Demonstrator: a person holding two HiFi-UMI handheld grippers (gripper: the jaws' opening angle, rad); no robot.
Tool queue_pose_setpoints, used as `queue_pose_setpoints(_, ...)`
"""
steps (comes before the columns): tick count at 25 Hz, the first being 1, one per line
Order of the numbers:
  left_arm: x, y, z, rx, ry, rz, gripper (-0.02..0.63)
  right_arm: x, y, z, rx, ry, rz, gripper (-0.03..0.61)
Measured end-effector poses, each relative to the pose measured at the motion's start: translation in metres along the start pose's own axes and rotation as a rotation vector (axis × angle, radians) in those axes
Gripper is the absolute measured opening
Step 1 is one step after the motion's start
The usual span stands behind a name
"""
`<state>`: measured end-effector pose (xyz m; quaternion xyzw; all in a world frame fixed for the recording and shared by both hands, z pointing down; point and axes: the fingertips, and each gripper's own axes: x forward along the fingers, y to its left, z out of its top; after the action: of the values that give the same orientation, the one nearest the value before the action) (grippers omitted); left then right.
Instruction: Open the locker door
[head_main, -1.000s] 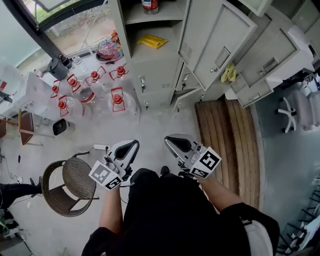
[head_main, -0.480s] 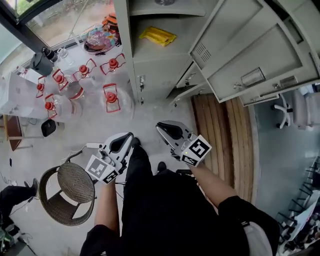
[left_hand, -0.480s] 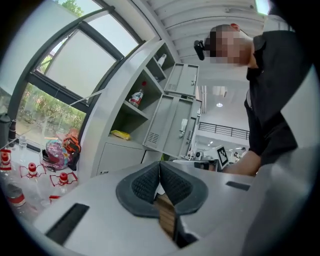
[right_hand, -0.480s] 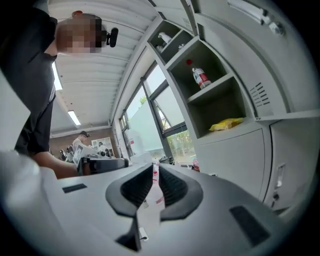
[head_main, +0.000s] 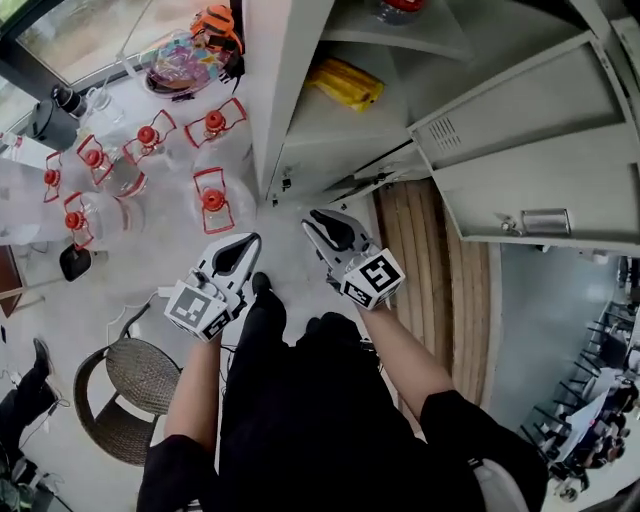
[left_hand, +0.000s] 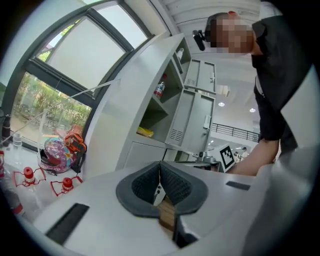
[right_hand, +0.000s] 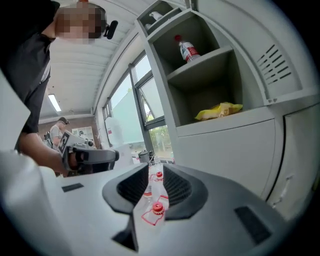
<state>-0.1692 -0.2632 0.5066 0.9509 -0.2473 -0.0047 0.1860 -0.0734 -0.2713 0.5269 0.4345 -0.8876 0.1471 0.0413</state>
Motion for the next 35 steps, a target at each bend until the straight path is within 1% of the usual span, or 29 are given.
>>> queue_pose_setpoints(4, 0.010, 0.030, -0.009, -0.009, -0.002, 0.021, 0.017, 0.032, -0.017, -0.014, -0.023, 0.046, -0.038, 0.086)
queue_pose_setpoints(10, 0.024, 0.055, -0.028, -0.006, 0.025, 0.056, 0.017, 0.062, -0.049, -0.042, 0.001, 0.089, -0.058, 0.097)
queue_pose_setpoints(13, 0.026, 0.064, -0.033, -0.016, 0.028, 0.082, 0.017, 0.076, -0.065, -0.058, 0.013, 0.128, -0.055, 0.103)
queue_pose_setpoints(17, 0.023, 0.067, -0.033, -0.023, 0.035, 0.095, 0.017, 0.093, -0.079, -0.079, 0.043, 0.158, -0.068, 0.107)
queue_pose_setpoints(22, 0.013, 0.071, -0.029, -0.047, 0.003, 0.134, 0.017, 0.109, -0.095, -0.094, 0.037, 0.182, -0.085, 0.110)
queue_pose_setpoints(27, 0.001, 0.066, -0.037, -0.062, 0.025, 0.128, 0.017, 0.113, -0.112, -0.107, 0.044, 0.188, -0.111, 0.110)
queue_pose_setpoints(35, -0.024, 0.064, -0.042, -0.061, 0.058, 0.136, 0.017, 0.126, -0.105, -0.115, -0.019, 0.191, -0.097, 0.110)
